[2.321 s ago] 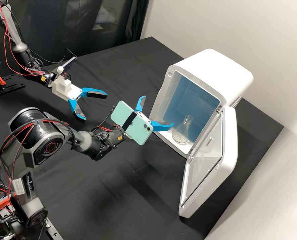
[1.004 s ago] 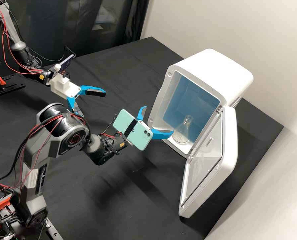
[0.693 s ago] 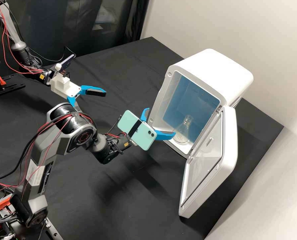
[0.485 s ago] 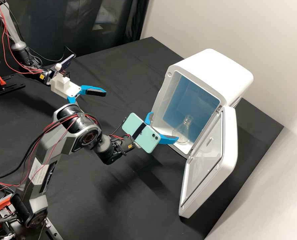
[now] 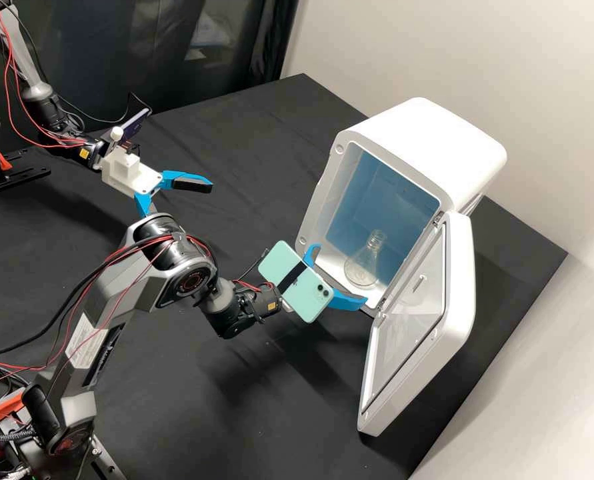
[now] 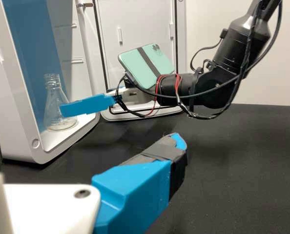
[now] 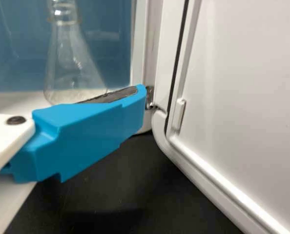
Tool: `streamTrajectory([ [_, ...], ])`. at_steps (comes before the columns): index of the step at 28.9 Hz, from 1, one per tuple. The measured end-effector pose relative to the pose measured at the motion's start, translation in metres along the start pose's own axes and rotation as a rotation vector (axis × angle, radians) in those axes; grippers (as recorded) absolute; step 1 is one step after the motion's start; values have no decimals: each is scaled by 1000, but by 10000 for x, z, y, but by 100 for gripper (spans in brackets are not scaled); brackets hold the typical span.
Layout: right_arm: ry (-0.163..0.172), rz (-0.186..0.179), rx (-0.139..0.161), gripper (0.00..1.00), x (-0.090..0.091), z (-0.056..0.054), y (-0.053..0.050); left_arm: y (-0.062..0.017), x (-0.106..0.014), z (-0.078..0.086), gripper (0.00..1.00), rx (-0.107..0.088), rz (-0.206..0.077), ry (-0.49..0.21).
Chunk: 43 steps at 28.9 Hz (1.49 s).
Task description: Take the flask out of the incubator
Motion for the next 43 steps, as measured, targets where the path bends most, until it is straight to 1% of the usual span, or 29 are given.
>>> streamTrajectory([
  [3,4,9,1,100,72,-6,19,0,0,0,100,0,0,0],
  [7,-8,10,7,100,163,3,37,0,0,0,100,0,0,0],
  [8,-7,14,8,100,182,2,50,0,0,0,100,0,0,0],
  [10,-15,15,10,100,214,10,69,0,0,0,100,0,0,0],
  [13,-23,29,22,100,253,-3,110,0,0,0,100,0,0,0],
  [17,-13,38,25,100,322,-50,152,3,-3,-18,100,-1,1,7],
  [19,-13,37,26,100,358,-61,159,6,-5,-31,100,-1,2,11],
  [24,-28,25,33,100,432,-84,181,7,-7,-39,100,-1,3,14],
  [27,-38,28,45,100,437,-89,176,7,-7,-39,100,-1,3,14],
  [28,-38,24,48,100,434,-108,161,7,-7,-39,100,-1,3,14],
  [30,-44,26,57,100,432,-117,157,7,-7,-39,100,-1,3,14],
  [32,-45,17,59,100,428,-143,134,7,-7,-39,100,-1,3,14],
  [34,-43,13,59,100,425,-162,134,7,-7,-39,100,-1,3,14],
  [36,-37,6,60,100,410,-222,151,7,-7,-39,100,-1,3,14],
  [39,-27,10,64,100,389,-287,181,7,-7,-39,100,-1,3,14],
  [40,-23,19,69,100,373,-316,214,7,-7,-39,100,-1,3,14],
  [43,-16,31,77,100,333,-366,260,7,-7,-39,100,-1,3,14],
])
